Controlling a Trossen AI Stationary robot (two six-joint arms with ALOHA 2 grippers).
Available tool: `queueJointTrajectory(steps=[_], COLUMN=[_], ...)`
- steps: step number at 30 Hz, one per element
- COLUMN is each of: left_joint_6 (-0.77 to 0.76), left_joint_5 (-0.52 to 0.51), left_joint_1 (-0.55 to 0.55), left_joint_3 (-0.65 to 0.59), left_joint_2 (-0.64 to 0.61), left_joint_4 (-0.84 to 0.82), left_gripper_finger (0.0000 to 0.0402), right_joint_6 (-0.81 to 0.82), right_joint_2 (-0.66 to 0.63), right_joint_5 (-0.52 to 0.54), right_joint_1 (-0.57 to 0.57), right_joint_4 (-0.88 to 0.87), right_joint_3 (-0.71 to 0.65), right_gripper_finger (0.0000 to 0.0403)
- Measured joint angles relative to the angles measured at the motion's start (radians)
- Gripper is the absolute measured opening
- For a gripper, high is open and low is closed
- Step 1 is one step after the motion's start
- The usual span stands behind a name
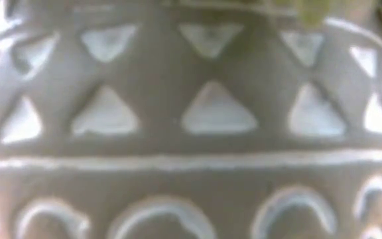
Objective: Pick and place slides into the shelf
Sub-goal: Put the black slide on the shelf
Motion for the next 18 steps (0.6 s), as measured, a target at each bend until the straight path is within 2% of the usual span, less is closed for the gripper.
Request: queueJointTrajectory(steps=[18], left_joint_6=[-0.053], left_joint_5=[-0.013], left_joint_1=[0.010], left_joint_3=[0.000], left_joint_2=[0.000], left_joint_4=[-0.012], left_gripper_finger=[0.0080], right_joint_6=[0.000], right_joint_2=[0.000], right_joint_5=[-0.001], right_joint_1=[0.000], right_joint_4=[0.000], right_joint_3=[0.000], right_gripper_finger=[0.0144])
